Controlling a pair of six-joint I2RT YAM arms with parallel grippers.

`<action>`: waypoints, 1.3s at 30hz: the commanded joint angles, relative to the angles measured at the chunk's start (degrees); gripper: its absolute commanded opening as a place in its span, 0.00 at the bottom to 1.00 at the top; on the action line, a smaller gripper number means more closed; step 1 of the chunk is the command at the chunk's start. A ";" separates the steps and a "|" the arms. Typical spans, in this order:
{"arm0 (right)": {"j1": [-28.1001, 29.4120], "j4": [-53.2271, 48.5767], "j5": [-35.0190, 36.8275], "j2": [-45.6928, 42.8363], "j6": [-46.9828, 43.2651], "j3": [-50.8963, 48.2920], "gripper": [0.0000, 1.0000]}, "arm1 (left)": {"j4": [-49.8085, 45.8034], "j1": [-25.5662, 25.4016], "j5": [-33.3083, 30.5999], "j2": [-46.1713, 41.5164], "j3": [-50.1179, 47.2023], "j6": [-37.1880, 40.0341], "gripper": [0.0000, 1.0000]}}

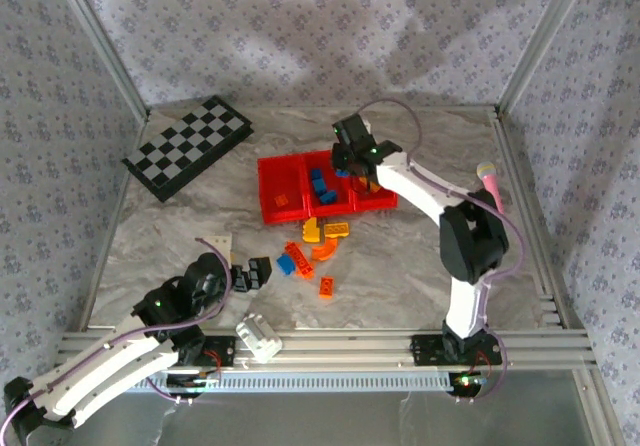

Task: Sort the legos into containers by color
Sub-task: Place the lego in the container.

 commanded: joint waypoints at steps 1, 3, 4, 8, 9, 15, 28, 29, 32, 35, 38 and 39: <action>-0.33 -2.45 -4.85 5.06 -7.34 7.68 0.11 | -0.13 0.33 -0.24 -1.09 2.38 -1.05 1.00; 0.09 -6.12 -4.77 8.59 -9.26 12.45 0.13 | -0.10 0.32 -0.39 -1.20 2.44 -1.14 1.00; 0.33 -7.49 -4.78 9.86 -9.99 14.11 0.13 | -0.09 0.32 -0.47 -1.12 2.48 -1.21 1.00; 0.87 -10.44 -1.48 13.82 -12.64 17.94 0.16 | -0.01 0.37 -0.08 -0.70 2.91 -0.94 1.00; 1.17 -10.73 -0.47 14.32 -12.94 18.16 0.16 | -0.09 0.32 0.05 -0.51 3.12 -0.87 1.00; 1.75 -11.25 2.29 16.62 -13.74 18.97 0.20 | -0.10 0.37 0.94 0.90 3.88 -0.30 1.00; 3.10 -11.27 5.49 17.79 -14.18 17.19 0.44 | -0.46 0.34 1.93 1.09 5.10 0.72 1.00; 3.08 -11.27 5.52 17.62 -14.02 17.23 0.46 | -0.72 0.34 1.88 1.00 5.27 0.73 1.00; 3.11 -11.25 5.92 16.78 -14.22 17.01 0.54 | -1.11 0.39 1.67 0.99 5.62 0.80 1.00; 3.18 -12.81 5.78 15.52 -14.41 16.92 0.58 | -1.10 0.32 1.60 1.09 5.64 0.66 1.00; 3.16 -13.37 5.31 13.30 -14.54 16.45 0.62 | -0.93 0.33 1.76 1.34 5.73 0.34 1.00; 3.26 -13.47 5.01 12.23 -14.56 16.14 0.63 | -0.92 0.38 1.81 1.43 5.73 0.31 1.00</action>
